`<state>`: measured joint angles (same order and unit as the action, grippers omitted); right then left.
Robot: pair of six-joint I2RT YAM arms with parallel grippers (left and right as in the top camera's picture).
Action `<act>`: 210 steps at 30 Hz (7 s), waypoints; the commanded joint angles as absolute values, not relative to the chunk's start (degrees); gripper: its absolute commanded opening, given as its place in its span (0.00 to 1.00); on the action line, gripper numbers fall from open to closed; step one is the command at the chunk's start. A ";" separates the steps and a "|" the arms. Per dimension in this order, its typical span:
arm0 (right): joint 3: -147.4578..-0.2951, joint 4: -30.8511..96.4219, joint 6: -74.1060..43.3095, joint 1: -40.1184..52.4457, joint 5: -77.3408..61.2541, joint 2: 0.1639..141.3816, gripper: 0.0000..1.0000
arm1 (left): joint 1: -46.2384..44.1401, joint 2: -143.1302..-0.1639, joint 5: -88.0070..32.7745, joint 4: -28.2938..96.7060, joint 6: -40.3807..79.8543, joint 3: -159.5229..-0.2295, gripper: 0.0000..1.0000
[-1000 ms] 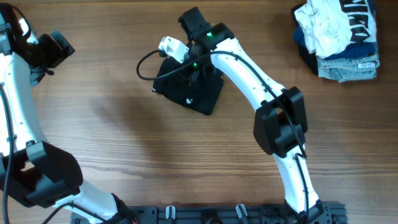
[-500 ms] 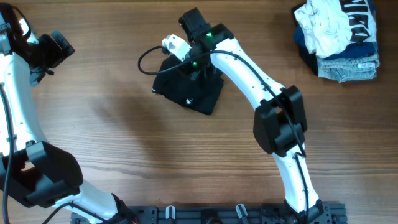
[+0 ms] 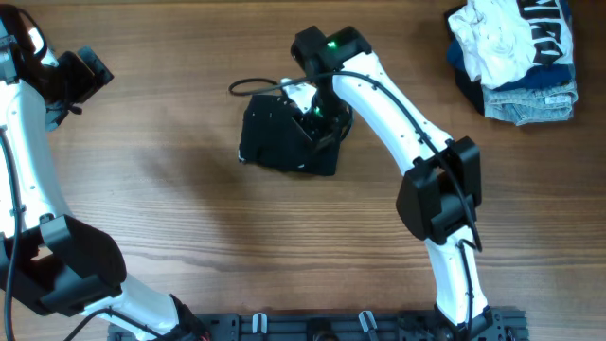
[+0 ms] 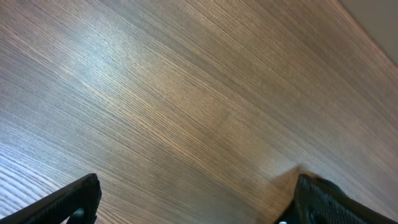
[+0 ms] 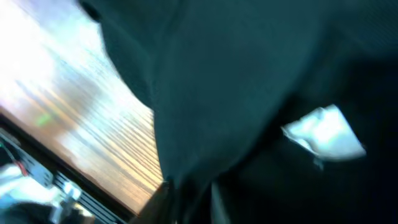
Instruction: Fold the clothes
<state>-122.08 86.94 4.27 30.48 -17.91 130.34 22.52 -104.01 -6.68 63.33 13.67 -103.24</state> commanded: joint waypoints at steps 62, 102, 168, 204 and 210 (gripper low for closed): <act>-101.97 36.29 -18.59 -1.45 -54.52 111.04 0.04 | 22.68 -104.81 -6.33 66.48 13.76 -103.09 1.00; -101.89 28.05 -27.42 -30.70 -34.44 114.65 0.55 | 22.68 -104.81 -6.33 66.48 13.76 -103.09 1.00; -102.96 23.70 8.99 -23.75 -20.32 98.80 1.00 | 22.68 -104.81 -6.33 66.92 13.76 -103.09 1.00; -102.41 31.86 8.93 -23.73 -20.34 98.70 1.00 | 20.91 -93.36 -6.33 66.94 13.76 -103.09 1.00; -102.41 31.88 8.95 -23.73 -20.36 98.70 1.00 | 13.58 -79.66 6.22 63.11 13.74 -101.71 1.00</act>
